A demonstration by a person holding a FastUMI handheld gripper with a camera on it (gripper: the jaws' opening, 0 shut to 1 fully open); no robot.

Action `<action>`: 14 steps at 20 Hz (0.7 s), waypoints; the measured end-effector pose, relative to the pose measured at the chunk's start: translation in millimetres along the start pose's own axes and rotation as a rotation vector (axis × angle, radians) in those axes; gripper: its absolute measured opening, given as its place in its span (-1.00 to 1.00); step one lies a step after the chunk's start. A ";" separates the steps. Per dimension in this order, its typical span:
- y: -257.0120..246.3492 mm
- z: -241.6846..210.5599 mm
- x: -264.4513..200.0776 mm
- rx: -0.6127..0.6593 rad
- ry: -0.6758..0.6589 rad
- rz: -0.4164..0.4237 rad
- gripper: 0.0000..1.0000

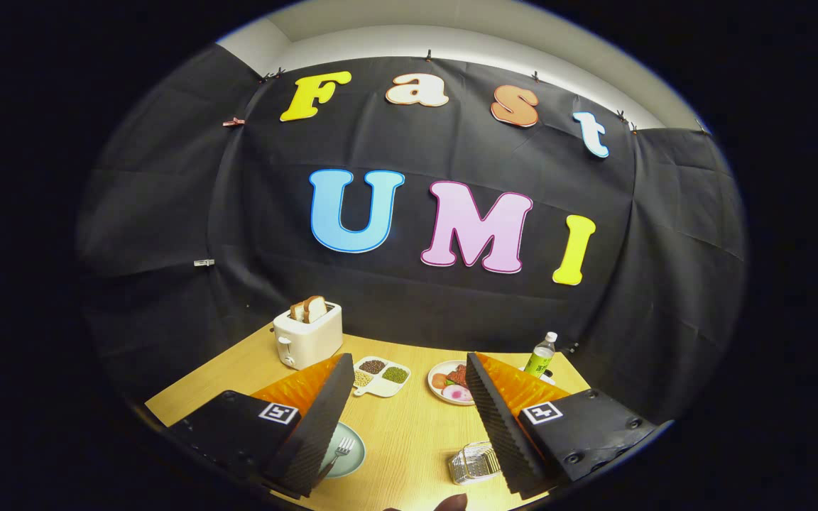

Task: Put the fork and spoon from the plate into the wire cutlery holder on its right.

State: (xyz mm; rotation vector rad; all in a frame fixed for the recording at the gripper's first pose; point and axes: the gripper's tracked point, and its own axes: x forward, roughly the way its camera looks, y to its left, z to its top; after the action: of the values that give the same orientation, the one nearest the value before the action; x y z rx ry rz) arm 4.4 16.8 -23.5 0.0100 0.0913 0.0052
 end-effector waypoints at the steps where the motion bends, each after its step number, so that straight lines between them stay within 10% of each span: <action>1: 1.0 -2.2 0.5 -0.002 0.000 0.004 0.96; 14: 30.6 -13.0 9.7 -0.016 0.060 0.129 0.96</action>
State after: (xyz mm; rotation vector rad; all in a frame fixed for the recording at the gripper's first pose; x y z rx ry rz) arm 12.8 47.5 -37.0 -0.0008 0.1509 0.1348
